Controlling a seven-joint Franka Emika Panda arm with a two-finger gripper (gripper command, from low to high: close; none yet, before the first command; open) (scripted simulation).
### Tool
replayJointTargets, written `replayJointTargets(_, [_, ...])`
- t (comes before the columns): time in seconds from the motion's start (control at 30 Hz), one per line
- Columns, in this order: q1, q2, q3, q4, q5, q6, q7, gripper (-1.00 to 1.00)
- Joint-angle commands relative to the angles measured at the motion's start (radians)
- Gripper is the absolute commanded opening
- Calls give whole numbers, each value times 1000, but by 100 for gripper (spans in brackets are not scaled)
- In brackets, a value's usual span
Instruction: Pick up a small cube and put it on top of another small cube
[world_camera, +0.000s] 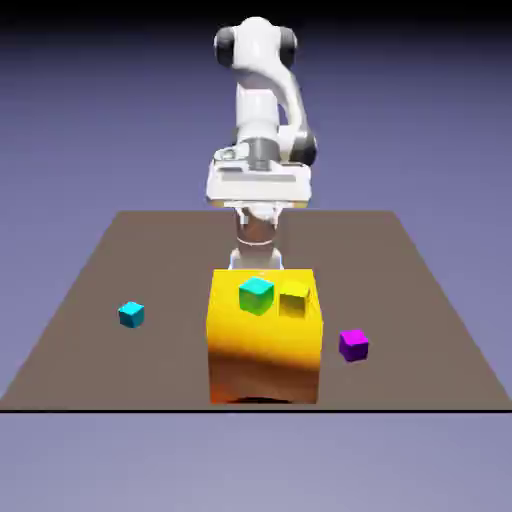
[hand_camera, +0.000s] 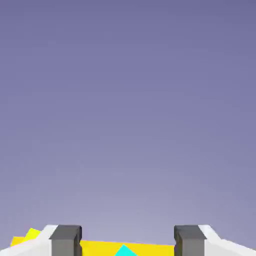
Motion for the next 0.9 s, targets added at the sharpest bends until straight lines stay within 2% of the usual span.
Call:
replayJointTargets(0.0, [16,36,14,26,7,-37,0,0])
replayJointTargets(0.5, [209,580,194,425,80,-603,53,0])
replayJointTargets(0.87, [221,979,233,740,45,-1055,213,0])
